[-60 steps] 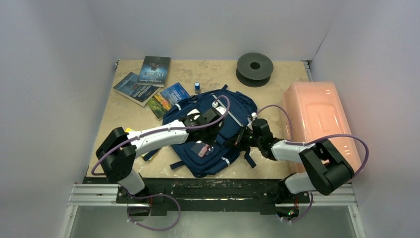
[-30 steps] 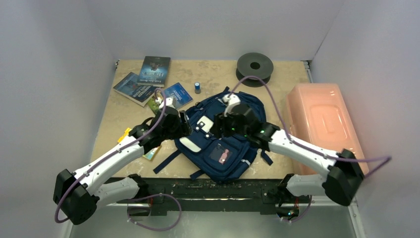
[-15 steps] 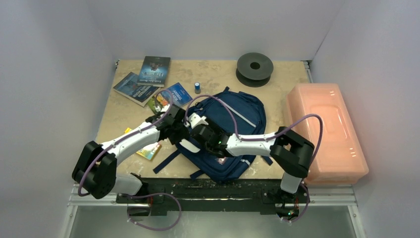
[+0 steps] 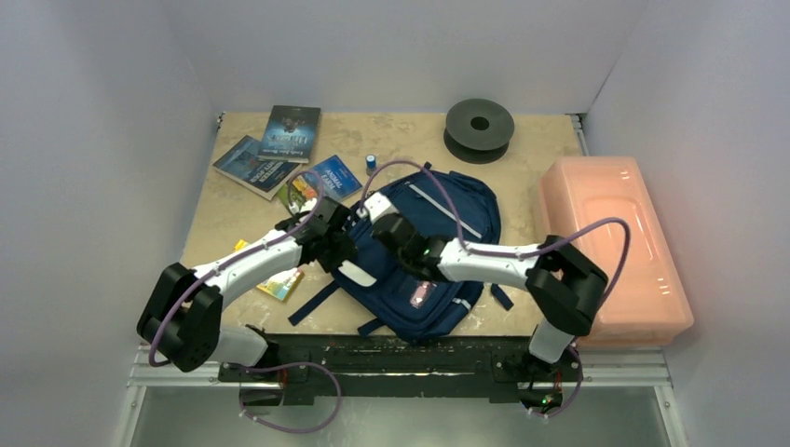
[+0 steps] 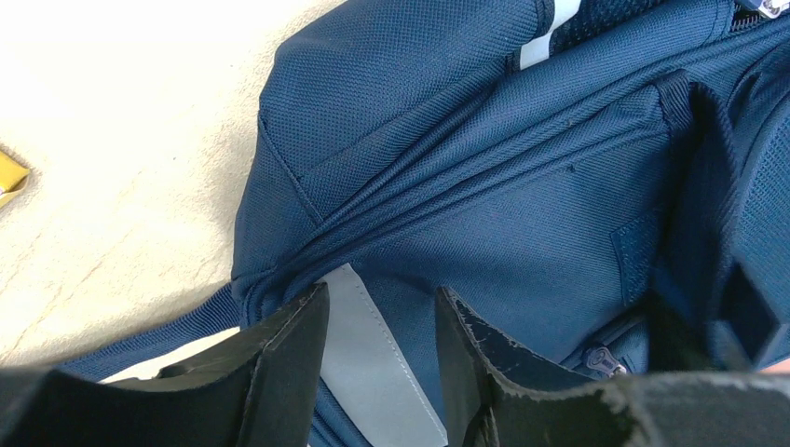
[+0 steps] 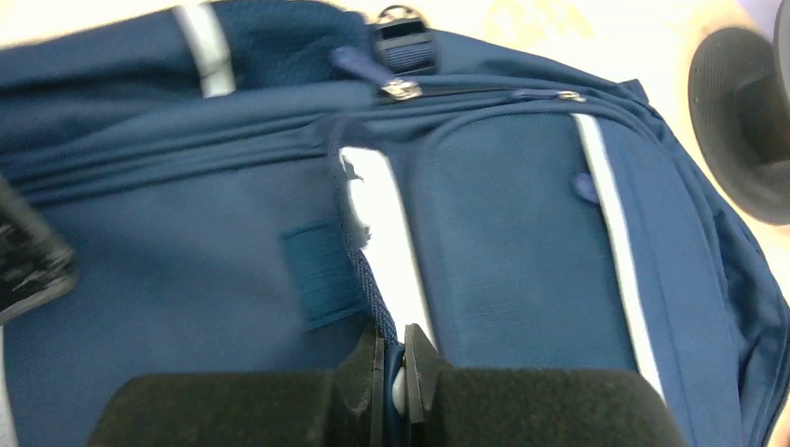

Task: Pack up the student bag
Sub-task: Adjust the student bag at the center of the board.

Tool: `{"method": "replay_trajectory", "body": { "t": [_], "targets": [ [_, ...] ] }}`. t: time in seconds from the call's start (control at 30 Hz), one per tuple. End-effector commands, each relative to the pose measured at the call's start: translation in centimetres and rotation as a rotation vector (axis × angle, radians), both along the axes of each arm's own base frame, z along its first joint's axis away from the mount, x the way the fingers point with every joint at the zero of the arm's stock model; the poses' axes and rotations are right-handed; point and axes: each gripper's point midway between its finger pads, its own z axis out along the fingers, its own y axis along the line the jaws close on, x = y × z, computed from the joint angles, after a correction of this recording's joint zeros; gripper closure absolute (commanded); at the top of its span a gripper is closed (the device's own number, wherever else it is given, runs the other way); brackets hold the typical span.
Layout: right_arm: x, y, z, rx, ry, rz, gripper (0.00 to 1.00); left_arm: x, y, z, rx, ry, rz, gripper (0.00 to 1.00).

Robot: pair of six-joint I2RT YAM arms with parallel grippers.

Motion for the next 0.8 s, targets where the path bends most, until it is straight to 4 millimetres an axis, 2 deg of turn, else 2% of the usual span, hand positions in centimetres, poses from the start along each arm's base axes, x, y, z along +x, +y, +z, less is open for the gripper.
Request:
{"method": "replay_trajectory", "body": {
  "t": [0.0, 0.17, 0.3, 0.33, 0.37, 0.47, 0.57, 0.7, 0.77],
  "targets": [
    [2.7, -0.5, 2.9, 0.254, 0.192, 0.041, 1.00, -3.3, 2.7, -5.1, 0.128, 0.147, 0.018, 0.55],
    [5.2, -3.2, 0.1, 0.328, 0.418, 0.059, 1.00, -4.0, 3.5, -5.8, 0.160, 0.163, 0.021, 0.55],
    [8.2, -3.9, -0.2, 0.324, 0.402, -0.001, 1.00, -3.6, 3.0, -5.1, 0.142, 0.129, -0.034, 0.55],
    [8.9, -4.3, -0.4, 0.309, 0.381, -0.038, 0.70, -3.5, 2.7, -4.7, 0.127, 0.111, -0.055, 0.55],
    [9.6, -4.9, -0.7, 0.286, 0.367, -0.086, 0.58, -3.2, 2.2, -4.2, 0.102, 0.082, -0.080, 0.55],
    [10.5, -7.2, -2.0, 0.224, 0.342, -0.244, 0.51, -2.5, 0.9, -1.8, 0.023, -0.030, -0.173, 0.50],
    [10.3, -8.0, -2.5, 0.215, 0.342, -0.295, 0.45, -2.1, -0.7, 1.4, -0.065, -0.172, -0.293, 0.42],
    [8.5, -6.2, -1.0, 0.355, 0.385, -0.204, 0.39, -1.0, -2.9, 7.3, -0.160, -0.353, -0.418, 0.37],
    [7.9, -5.1, -0.1, 0.412, 0.404, -0.158, 0.39, 0.3, -3.3, 10.3, -0.168, -0.440, -0.440, 0.31]
  ]
}}
